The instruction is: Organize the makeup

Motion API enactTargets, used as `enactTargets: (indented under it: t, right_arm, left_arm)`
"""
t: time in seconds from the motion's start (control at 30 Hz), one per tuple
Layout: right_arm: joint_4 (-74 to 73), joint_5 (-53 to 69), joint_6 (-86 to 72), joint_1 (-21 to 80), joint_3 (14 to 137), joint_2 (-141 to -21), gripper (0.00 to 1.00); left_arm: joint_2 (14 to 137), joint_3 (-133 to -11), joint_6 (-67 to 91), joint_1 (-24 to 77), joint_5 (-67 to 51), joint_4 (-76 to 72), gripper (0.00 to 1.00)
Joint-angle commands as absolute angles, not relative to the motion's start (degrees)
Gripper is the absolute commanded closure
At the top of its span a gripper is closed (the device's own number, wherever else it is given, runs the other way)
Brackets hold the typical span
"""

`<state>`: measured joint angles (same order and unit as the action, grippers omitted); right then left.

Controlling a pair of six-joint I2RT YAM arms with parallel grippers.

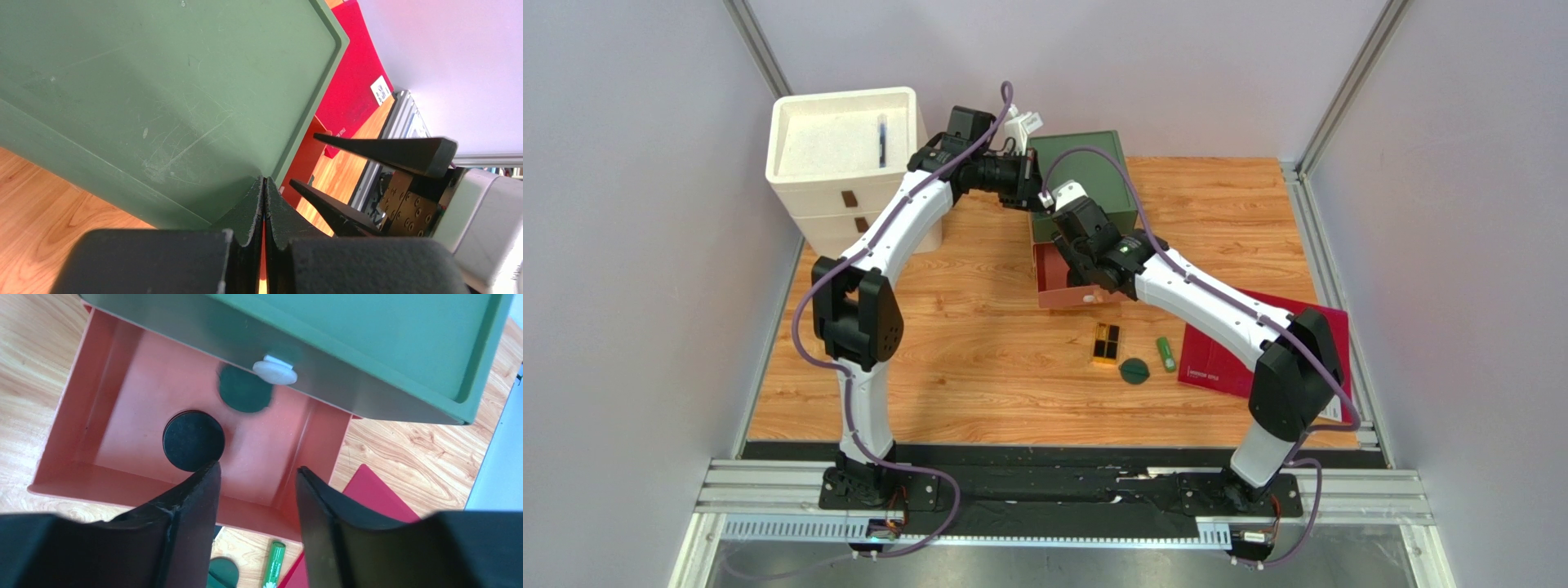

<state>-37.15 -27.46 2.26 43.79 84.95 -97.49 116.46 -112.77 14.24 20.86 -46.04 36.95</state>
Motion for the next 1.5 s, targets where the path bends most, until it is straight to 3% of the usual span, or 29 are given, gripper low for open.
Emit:
enactTargets:
  t: [0.0,0.23,0.67,0.83,1.13,1.47]
  right_arm:
    - [-33.75,-29.88,3.34,43.77,87.10,-97.03,0.44]
    - [-36.03,-30.50,-2.54,43.68,82.36,-91.50,0.50]
    - [-36.92,-22.34,-21.26,43.42,57.84,-69.97,0.53]
    - [-34.63,-17.32,-23.38,43.42,50.82,-70.40,0.59]
    - [-29.36,-8.62,-26.54,43.42,44.04,-76.02,0.56]
    - [-27.25,-12.21,-23.12,43.15,45.52,-84.55,0.56]
  left_arm:
    - [119.09,-112.76,13.62,21.36,-44.30,42.36,1.00]
    - [119.27,-112.68,13.97,21.36,-44.82,41.84,1.00]
    - [119.44,-111.88,12.83,21.27,-46.67,42.36,1.00]
    - [119.18,-110.83,11.87,21.27,-46.85,42.63,1.00]
    - [118.92,-108.98,11.51,21.36,-48.08,42.10,1.00]
    - [118.30,-107.14,11.16,21.53,-48.16,41.92,1.00]
